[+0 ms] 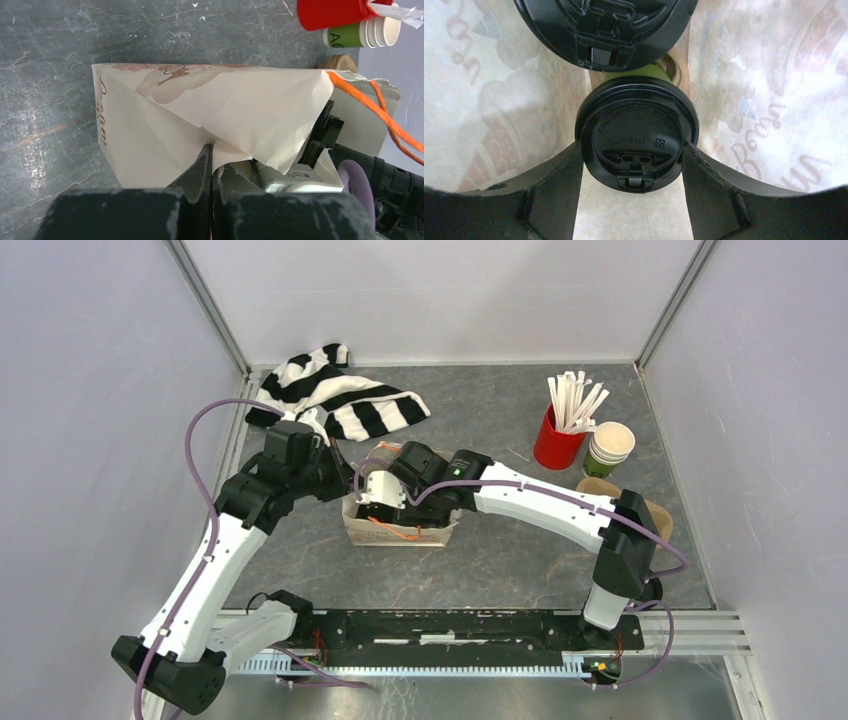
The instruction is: Pack the takeout coffee
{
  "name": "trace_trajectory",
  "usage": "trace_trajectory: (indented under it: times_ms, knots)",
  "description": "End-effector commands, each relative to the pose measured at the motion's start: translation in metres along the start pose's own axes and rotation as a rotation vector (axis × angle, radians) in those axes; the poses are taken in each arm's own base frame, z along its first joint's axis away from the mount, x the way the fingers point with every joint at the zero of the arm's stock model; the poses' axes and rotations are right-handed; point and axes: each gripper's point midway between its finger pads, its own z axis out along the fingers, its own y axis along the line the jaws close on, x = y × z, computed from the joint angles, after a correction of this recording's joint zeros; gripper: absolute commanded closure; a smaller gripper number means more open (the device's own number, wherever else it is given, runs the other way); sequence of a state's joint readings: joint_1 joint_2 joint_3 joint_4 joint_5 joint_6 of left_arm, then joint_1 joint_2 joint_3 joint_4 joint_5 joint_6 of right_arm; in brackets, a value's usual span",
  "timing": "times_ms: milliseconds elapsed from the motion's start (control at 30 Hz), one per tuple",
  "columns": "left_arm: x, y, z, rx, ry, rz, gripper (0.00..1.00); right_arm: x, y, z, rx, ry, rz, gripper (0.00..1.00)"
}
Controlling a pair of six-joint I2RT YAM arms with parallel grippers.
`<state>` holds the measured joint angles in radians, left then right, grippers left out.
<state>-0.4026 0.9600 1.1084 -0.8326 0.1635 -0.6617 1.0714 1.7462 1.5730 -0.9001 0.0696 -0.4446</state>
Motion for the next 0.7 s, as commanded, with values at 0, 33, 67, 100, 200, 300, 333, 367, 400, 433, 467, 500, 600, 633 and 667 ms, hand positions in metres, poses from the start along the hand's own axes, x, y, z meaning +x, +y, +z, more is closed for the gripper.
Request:
trace_trajectory:
  times_ms: [0, 33, 67, 100, 200, 300, 333, 367, 400, 433, 467, 500, 600, 633, 667]
  knots:
    - [0.000, -0.006, 0.000, 0.005, 0.022, -0.027, 0.98, 0.007, 0.009, 0.027, -0.039, 0.009, 0.049, 0.59]
    - [-0.002, -0.004, 0.002, -0.002, 0.011, -0.021, 0.98, 0.011, 0.008, 0.032, -0.041, 0.006, 0.057, 0.59]
    - [-0.003, -0.002, 0.003, -0.007, 0.001, -0.014, 0.98, 0.015, 0.010, 0.036, -0.055, 0.011, 0.055, 0.59]
    - [-0.005, -0.002, 0.004, -0.012, -0.009, -0.010, 0.98, 0.017, 0.010, 0.037, -0.061, 0.017, 0.051, 0.59]
    - [-0.011, -0.002, 0.007, -0.018, -0.027, -0.001, 0.98, 0.016, 0.008, 0.036, -0.067, 0.020, 0.046, 0.58]
    - [-0.016, -0.002, 0.005, -0.027, -0.044, -0.008, 0.98, 0.002, -0.001, 0.023, -0.048, -0.015, 0.063, 0.49]
    - [-0.016, -0.001, 0.006, -0.034, -0.048, -0.011, 0.98, -0.005, 0.001, 0.019, -0.060, -0.041, 0.073, 0.46]
    - [-0.018, 0.000, 0.004, -0.041, -0.059, -0.017, 0.98, -0.010, -0.002, 0.013, -0.054, -0.056, 0.080, 0.42]
    - [-0.018, 0.002, 0.003, -0.049, -0.066, -0.024, 0.98, -0.013, -0.003, 0.006, -0.051, -0.069, 0.085, 0.38]
    - [-0.019, 0.004, 0.002, -0.057, -0.075, -0.029, 0.98, -0.015, -0.005, 0.001, -0.047, -0.075, 0.086, 0.34]
    - [-0.020, 0.005, 0.001, -0.064, -0.083, -0.037, 0.98, -0.016, -0.007, -0.003, -0.041, -0.076, 0.088, 0.30]
    - [-0.020, 0.005, 0.000, -0.065, -0.092, -0.042, 0.98, -0.017, -0.008, -0.009, -0.038, -0.080, 0.089, 0.26]
    - [-0.020, 0.007, -0.002, -0.062, -0.109, -0.055, 0.98, -0.023, -0.011, -0.024, -0.017, -0.108, 0.097, 0.16]
    - [-0.019, 0.007, -0.003, -0.061, -0.111, -0.060, 0.97, -0.026, -0.013, -0.028, -0.006, -0.122, 0.104, 0.03]
    - [-0.018, 0.007, -0.002, -0.058, -0.109, -0.065, 0.96, -0.028, -0.014, -0.033, 0.000, -0.135, 0.110, 0.02]
